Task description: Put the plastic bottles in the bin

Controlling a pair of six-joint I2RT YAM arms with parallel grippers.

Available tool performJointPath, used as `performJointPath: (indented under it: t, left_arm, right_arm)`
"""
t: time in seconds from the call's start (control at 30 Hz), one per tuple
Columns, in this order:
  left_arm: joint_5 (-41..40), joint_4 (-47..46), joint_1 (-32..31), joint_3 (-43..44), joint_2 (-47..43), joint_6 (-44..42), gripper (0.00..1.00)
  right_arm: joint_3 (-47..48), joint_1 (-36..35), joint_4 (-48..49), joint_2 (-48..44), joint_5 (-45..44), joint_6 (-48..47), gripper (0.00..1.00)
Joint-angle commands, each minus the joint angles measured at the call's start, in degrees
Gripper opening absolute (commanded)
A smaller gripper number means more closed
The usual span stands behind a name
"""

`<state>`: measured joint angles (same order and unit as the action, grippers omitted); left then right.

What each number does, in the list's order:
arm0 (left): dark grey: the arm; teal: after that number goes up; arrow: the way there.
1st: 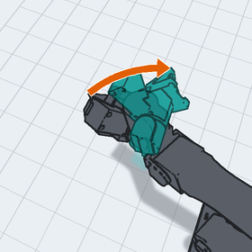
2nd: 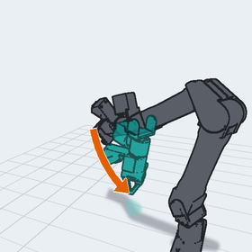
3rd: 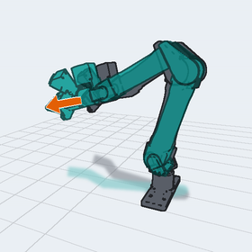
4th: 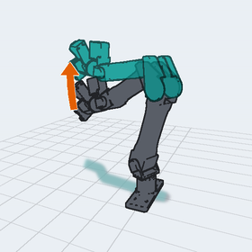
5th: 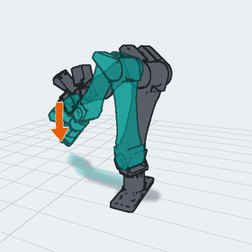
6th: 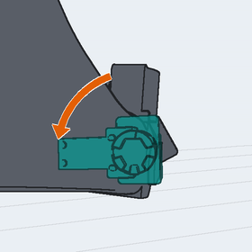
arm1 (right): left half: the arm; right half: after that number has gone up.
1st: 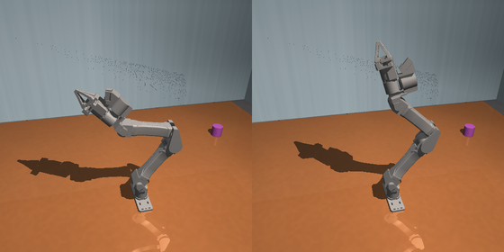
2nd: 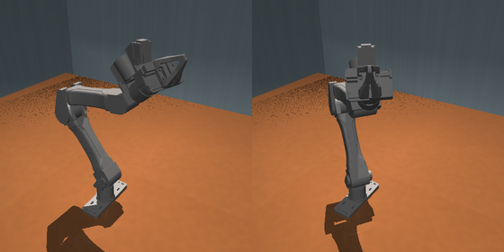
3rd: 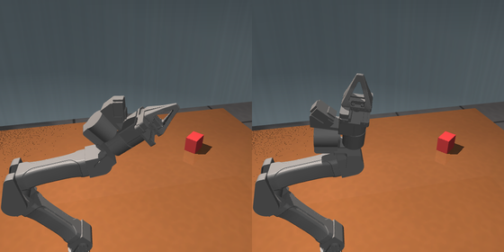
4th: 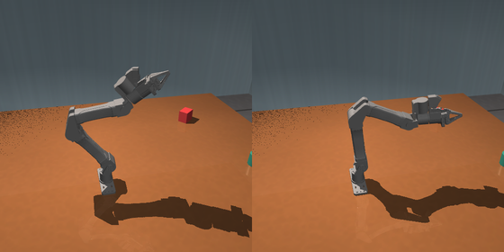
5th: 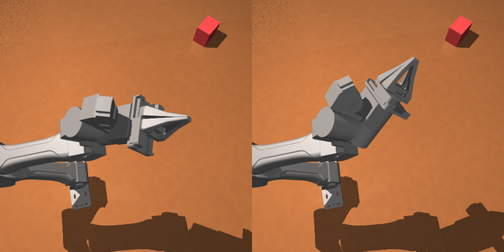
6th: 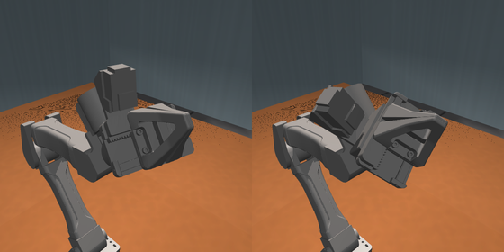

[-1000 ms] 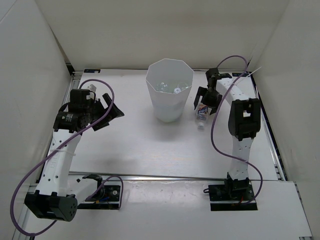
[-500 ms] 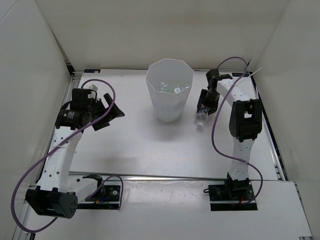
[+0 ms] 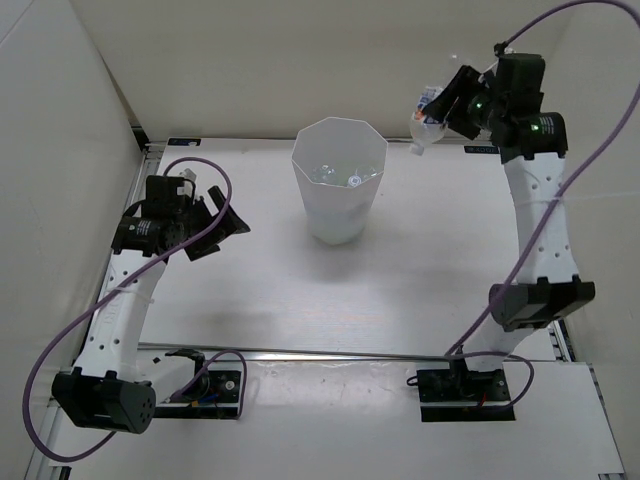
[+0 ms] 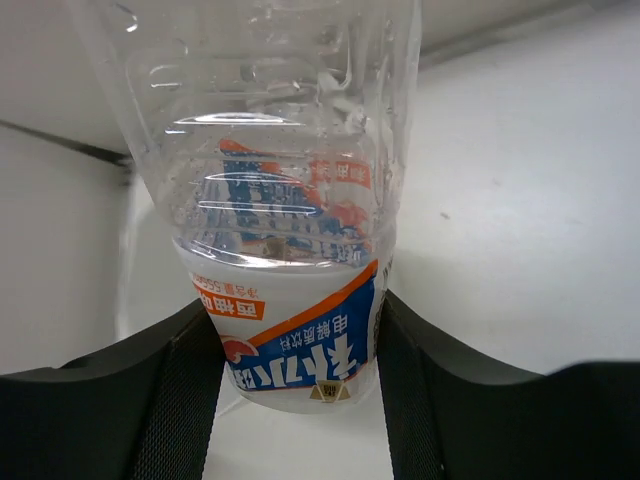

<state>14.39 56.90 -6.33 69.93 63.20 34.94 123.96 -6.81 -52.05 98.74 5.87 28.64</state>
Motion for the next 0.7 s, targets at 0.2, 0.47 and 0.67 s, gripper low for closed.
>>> performJointPath:
  t: [0.2,0.47,0.67]
  left_arm:
    - [0.3,-0.8,-0.8,2.6,0.9,-0.3,1.00]
    - [-0.9,0.2,-0.8,2.0,-2.2,0.2,1.00]
    - [-2.1,0.8,-0.8,-0.7,-4.8,1.4,1.00]
  right_arm:
    - [11.3,-7.0,17.3,5.6,19.8,7.0,0.51]
    - [10.8,-13.5,17.9,10.8,17.2,1.2,0.62]
    - [8.7,-15.3,15.1,8.7,13.0,-4.3,0.99]
